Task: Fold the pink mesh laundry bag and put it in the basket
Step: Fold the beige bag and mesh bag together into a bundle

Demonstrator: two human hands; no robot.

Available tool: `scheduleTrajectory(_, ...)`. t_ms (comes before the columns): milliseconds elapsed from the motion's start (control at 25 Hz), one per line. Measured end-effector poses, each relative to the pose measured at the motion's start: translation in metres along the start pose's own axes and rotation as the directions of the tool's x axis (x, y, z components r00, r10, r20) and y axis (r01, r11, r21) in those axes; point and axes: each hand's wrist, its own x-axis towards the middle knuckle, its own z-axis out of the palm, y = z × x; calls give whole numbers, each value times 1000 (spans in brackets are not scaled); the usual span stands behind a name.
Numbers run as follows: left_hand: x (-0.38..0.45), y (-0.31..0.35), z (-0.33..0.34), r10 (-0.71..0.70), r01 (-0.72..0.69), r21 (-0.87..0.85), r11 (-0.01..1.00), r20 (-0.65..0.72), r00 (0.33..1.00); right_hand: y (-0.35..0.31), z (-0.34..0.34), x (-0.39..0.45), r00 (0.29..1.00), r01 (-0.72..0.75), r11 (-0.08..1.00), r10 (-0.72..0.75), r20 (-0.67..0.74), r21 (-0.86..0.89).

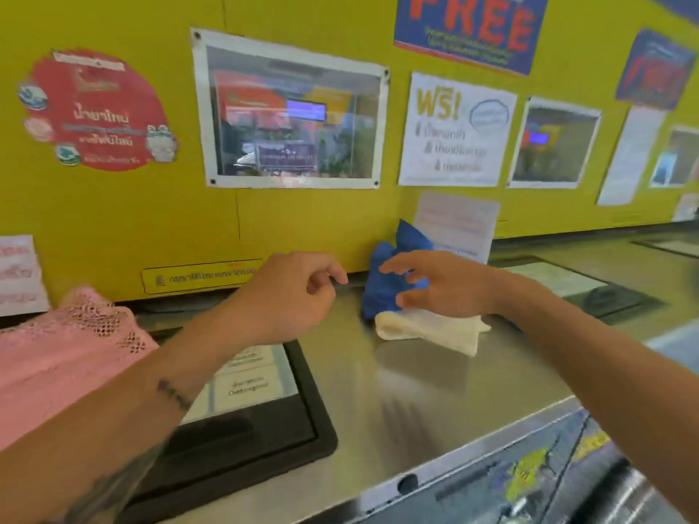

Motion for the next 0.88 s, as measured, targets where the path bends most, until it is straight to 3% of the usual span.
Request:
scheduleTrajectory(120,35,10,68,-51,51,-12,999,54,997,61,-4,-6,997,-62,998,61,-56,-16)
scheduleTrajectory(280,65,3,150,-79,10,238,971,282,956,117,-1,-1,996,-46,999,45,-71,-6)
scheduleTrajectory(320,67,2,160,-136,54,267,962,297,945,127,0,4,996,-24,999,22,-83,-23)
scheduleTrajectory(360,67,-1,167,-190,111,286,952,267,945,134,1,10,992,-3,998,-6,-124,-69)
scheduleTrajectory(440,68,-1,173,-238,186,289,939,159,958,146,4,21,933,3,976,-82,-351,-219)
scheduleTrajectory(560,69,3,173,-218,194,284,939,54,974,158,3,33,737,-148,960,-55,-674,-240)
scheduleTrajectory(640,74,0,175,-212,190,281,941,47,976,164,3,41,715,-228,950,15,-699,-212)
scheduleTrajectory(760,80,-2,181,-253,235,168,957,93,963,177,11,52,747,-231,961,76,-660,-150)
scheduleTrajectory(880,85,-5,175,-158,167,164,972,-67,985,179,9,57,740,-150,987,153,-655,62)
